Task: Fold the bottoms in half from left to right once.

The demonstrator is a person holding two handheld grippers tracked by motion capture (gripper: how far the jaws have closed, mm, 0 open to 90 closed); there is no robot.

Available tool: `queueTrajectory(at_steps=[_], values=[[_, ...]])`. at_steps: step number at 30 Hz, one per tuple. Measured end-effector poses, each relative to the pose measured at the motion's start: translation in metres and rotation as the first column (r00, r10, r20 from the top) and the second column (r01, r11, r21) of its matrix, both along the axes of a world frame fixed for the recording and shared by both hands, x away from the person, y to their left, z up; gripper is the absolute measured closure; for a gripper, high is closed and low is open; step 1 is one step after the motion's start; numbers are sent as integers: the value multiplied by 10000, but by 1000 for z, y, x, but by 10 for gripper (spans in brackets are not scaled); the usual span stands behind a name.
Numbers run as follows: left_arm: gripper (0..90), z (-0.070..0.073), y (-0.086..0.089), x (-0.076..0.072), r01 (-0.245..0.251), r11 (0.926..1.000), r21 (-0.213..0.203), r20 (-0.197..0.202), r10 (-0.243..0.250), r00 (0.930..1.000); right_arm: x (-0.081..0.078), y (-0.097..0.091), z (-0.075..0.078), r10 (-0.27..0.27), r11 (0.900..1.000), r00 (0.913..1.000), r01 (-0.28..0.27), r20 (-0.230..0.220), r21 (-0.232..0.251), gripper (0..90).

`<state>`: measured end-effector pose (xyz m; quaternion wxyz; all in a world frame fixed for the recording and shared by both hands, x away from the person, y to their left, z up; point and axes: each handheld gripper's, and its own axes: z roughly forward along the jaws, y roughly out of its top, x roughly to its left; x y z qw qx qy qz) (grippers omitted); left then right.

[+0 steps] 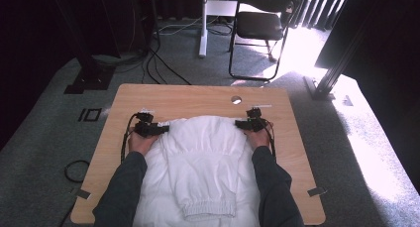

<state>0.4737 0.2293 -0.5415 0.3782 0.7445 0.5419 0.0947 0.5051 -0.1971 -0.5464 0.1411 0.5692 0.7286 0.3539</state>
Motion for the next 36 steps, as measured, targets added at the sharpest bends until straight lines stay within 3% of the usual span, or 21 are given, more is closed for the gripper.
queueTrajectory(at_steps=[2, 3, 4, 5, 8, 12, 16, 18, 24, 29, 32, 36], values=[[479, 0, -1, -1, 185, 9997, -154, -100, -186, 9998, -1, 0, 1, -118, 9998, 9999, 119, -74, 153, 500], [555, 0, -1, -1, 185, 9997, -154, -100, -186, 9998, -1, 0, 1, -118, 9998, 9999, 119, -74, 153, 500], [555, -1, 1, 0, 191, 9994, -301, -321, -200, 9993, -1, 0, 1, -136, 9995, 9998, 140, -154, 276, 551], [712, -1, 2, 0, 168, 9994, -309, -413, -180, 9990, -1, 1, 1, -53, 9991, 9995, 66, -310, 418, 725], [831, -1, 6, 0, 197, 9990, -402, -348, -211, 9992, -3, 4, 1, 117, 9996, 9992, -107, -382, 261, 833], [857, 17, 16, -6, 59, 9964, -846, 494, -17, 9988, -5, -1, 8, -13, 9996, 9999, 9, 142, 291, 848], [860, 43, 18, -8, 163, 9948, -1009, 1361, -25, 9907, -8, -11, 29, 160, 9980, 9954, -216, 946, 587, 848], [860, 56, 18, -8, 203, 9921, -1241, 1686, 9, 9857, -10, -13, 42, 204, 9981, 9901, -284, 1389, 556, 848], [858, 88, 16, -10, 397, 9901, -1344, 2539, -44, 9672, -12, -18, 76, 89, 9977, 9702, -250, 2422, 636, 847], [854, 93, 16, -23, 709, 9900, -1217, 2734, -352, 9613, -24, -21, 86, 412, 9963, 9594, -604, 2792, 606, 844], [854, 93, 21, -40, 915, 9826, -1618, 2935, -406, 9551, -44, -27, 86, 604, 9929, 9534, -877, 2955, 801, 843], [852, 91, 23, -71, 1413, 9826, -1208, 3068, -985, 9467, -76, -35, 85, 1151, 9872, 9409, -1439, 3185, 683, 840]])
